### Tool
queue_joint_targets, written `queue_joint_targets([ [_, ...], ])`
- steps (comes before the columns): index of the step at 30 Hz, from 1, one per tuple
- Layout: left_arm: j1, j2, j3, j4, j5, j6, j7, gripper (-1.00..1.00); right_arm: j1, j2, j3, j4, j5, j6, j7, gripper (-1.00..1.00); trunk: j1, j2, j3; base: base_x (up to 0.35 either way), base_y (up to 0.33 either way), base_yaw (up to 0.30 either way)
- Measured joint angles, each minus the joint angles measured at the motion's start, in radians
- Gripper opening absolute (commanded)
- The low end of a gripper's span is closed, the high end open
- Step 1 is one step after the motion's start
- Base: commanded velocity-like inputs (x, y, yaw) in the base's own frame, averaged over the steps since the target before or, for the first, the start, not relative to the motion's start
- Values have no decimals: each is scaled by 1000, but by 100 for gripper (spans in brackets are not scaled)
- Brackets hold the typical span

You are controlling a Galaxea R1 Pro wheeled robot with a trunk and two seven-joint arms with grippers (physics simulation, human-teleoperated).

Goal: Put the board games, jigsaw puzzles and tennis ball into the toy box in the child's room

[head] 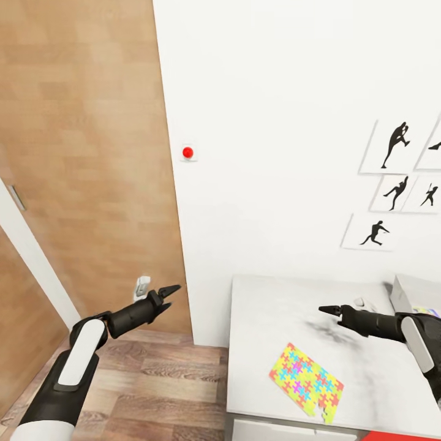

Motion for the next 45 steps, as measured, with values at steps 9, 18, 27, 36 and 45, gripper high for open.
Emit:
queue_joint_targets([
  [9, 2, 7, -4, 77, -1, -32, -3, 100, -11, -1, -2, 29, -2, 0, -3, 100, 0, 0, 0, 6, 5, 0],
  [18, 2, 7, -3, 88, -1, -35, -4, 100, -12, -2, -2, 30, -5, 0, -3, 100, 0, 0, 0, 2, 1, -22],
  [27, 2, 10, -1, 93, -1, -36, -4, 100, -13, -1, 0, 29, -6, 0, -2, 100, 0, 0, 5, 0, 0, -166],
  [36, 2, 12, 2, 96, -1, -37, -4, 100, -13, -1, 3, 28, -7, 0, -1, 100, 0, 0, 13, 0, 0, -230],
  [45, 2, 14, 3, 97, 0, -37, -5, 100, -13, -5, 12, 28, -7, 0, 4, 100, 0, 0, 20, 0, 0, -248],
])
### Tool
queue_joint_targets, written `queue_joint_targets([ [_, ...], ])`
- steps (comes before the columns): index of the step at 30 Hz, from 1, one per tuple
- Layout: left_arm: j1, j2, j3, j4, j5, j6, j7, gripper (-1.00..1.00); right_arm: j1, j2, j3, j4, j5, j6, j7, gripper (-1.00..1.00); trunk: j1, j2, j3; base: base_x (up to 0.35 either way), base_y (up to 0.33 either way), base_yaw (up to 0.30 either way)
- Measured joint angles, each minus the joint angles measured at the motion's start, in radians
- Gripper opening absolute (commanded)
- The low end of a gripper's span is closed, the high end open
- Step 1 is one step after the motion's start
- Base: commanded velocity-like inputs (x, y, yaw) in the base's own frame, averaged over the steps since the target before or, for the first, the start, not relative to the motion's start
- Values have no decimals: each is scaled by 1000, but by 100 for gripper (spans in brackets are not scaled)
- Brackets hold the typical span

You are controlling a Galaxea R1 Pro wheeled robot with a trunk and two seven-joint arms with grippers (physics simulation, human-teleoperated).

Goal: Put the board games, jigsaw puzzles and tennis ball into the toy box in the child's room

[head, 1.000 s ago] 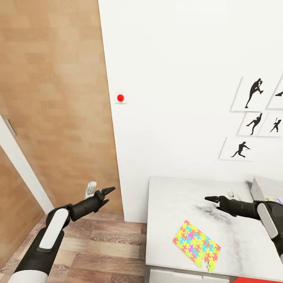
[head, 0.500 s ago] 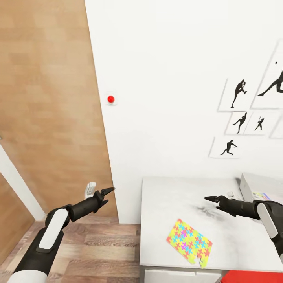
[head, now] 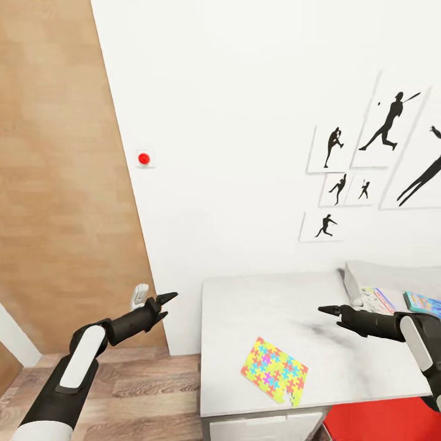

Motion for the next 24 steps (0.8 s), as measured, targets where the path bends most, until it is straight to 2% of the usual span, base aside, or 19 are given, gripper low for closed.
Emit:
queue_joint_targets([
  [3, 0, 0, 0, 0, 0, 0, 0, 100, 0, -5, 21, -1, 0, 0, 3, 100, 0, 0, 3, 0, 0, -252],
  [5, 0, 0, 0, 0, 0, 0, 0, 100, -1, -10, 54, -2, -1, 0, 14, 100, 0, 0, 4, 0, 0, -253],
  [6, 0, 0, 0, 0, 0, 0, 0, 100, -1, -10, 55, -2, -1, 0, 14, 100, 0, 0, 5, 0, 0, -255],
  [9, 0, 1, 1, 0, 0, 0, 0, 100, -1, -18, 119, -2, -1, 0, 68, 100, 0, 0, 8, 0, 0, -257],
  [10, 0, 1, 1, 0, 0, 0, 0, 100, -1, -18, 120, -2, 0, 0, 69, 100, 0, 0, 8, 0, 0, -259],
  [14, 0, 10, 6, 1, -1, 0, 0, 100, -2, -27, 220, -3, 2, 1, 186, 100, 0, 0, 10, 0, 0, -225],
  [15, 0, 11, 6, 1, -1, 0, 0, 100, -2, -27, 221, -3, 3, 1, 187, 100, 0, 0, 11, 0, 0, -163],
  [17, 1, 18, 14, 9, -1, 0, 0, 100, -3, -28, 260, -1, 8, 2, 231, 100, 0, 0, 11, 0, 0, -131],
  [21, 1, 24, 25, 29, -1, 0, 0, 100, -10, -24, 289, 10, 10, 1, 258, 100, 0, 0, 12, 0, 0, -85],
  [24, 2, 33, 41, 69, -2, -7, -2, 100, -35, -16, 322, 62, 13, 1, 282, 100, 0, 0, 12, 0, 0, -44],
])
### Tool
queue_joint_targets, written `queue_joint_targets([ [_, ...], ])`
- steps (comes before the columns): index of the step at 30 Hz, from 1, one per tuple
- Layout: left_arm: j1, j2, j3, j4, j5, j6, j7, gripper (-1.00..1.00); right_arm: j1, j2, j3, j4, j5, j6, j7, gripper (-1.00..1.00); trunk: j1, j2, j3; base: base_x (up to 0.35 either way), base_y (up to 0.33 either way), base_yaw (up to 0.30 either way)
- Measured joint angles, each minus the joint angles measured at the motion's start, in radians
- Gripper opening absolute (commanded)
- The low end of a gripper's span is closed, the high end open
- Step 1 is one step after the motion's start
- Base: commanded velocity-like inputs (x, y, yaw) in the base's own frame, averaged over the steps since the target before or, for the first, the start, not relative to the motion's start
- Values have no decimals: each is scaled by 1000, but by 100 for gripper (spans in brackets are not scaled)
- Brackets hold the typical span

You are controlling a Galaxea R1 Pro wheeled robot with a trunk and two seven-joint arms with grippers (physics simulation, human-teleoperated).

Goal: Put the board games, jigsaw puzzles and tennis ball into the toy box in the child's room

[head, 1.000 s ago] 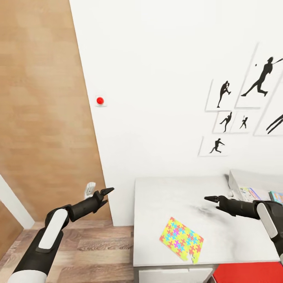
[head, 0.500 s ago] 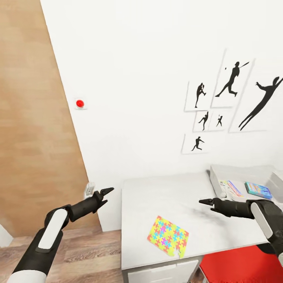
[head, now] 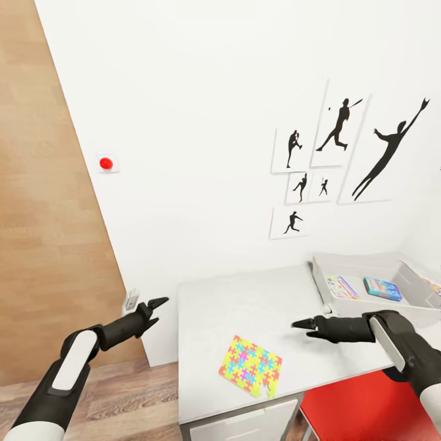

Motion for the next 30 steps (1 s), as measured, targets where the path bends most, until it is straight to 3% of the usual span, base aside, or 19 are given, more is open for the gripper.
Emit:
queue_joint_targets([
  [8, 23, 10, 10, 46, -1, -33, -18, 100, -38, 25, 79, 109, 0, 0, 24, 100, 0, 0, 0, 0, 0, -20],
  [14, 45, 12, 13, 56, -2, -45, -24, 100, -47, 33, 119, 139, -1, 0, 32, 100, 0, 0, 0, 0, 0, -7],
  [23, 75, 13, 15, 63, -4, -77, -28, 100, -52, 40, 139, 161, -3, 0, 35, 100, 0, 0, 0, 0, 0, -2],
  [24, 85, 14, 16, 65, -4, -87, -29, 100, -53, 47, 143, 175, -3, 0, 35, 100, 0, 0, 0, 0, 0, 0],
  [25, 98, 15, 17, 68, -5, -98, -30, 100, -58, 73, 147, 232, 1, 0, 34, 100, 0, 0, 0, 0, 0, 0],
  [30, 104, 16, 18, 70, -4, -102, -29, 100, -73, 88, 148, 286, 0, 0, 31, 100, 0, 0, 1, 0, 0, 0],
])
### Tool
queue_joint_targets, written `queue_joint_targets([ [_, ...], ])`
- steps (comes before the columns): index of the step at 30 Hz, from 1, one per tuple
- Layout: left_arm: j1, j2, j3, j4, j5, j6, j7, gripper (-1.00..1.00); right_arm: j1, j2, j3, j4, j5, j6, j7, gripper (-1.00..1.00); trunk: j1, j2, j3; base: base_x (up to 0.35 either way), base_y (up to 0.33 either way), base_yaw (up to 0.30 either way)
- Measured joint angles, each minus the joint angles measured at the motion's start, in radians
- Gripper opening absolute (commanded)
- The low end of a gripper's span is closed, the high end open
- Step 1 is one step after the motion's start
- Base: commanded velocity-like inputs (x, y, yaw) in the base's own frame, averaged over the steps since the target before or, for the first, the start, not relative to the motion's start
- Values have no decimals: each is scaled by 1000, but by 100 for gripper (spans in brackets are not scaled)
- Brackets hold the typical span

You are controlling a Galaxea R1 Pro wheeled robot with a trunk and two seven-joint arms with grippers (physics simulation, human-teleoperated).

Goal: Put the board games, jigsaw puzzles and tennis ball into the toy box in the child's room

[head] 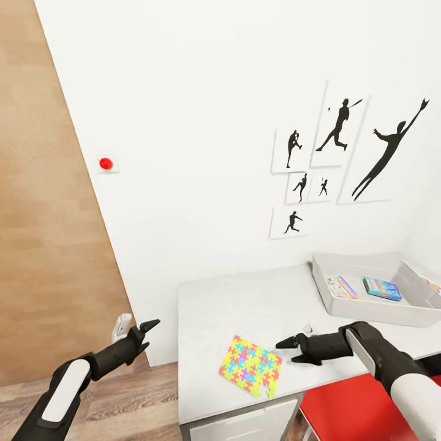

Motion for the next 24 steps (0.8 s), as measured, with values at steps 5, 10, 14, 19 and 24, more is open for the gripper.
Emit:
queue_joint_targets([
  [5, 3, 0, 0, 5, -1, -3, 1, 100, -21, 8, 0, 67, 2, 0, -5, 100, 0, 0, 0, 0, 0, 0],
  [10, 4, -1, 0, 15, -23, -5, 1, 100, -34, 10, -1, 107, 3, 0, -6, 100, 0, 0, 0, 0, 0, 0],
  [14, 5, -2, 1, 19, -42, -14, 1, 100, -39, 11, -2, 121, 3, 0, -6, 100, 0, 0, 0, 0, 0, 0],
  [19, 5, -4, 1, 22, -57, -29, -1, 100, -46, 7, -3, 131, 2, 0, -7, 100, 0, 0, 0, 0, 0, 0],
  [24, 5, -4, 0, 23, -61, -33, -1, 100, -60, 3, -8, 135, 1, 1, -9, 100, 0, 0, 0, 0, 0, 0],
])
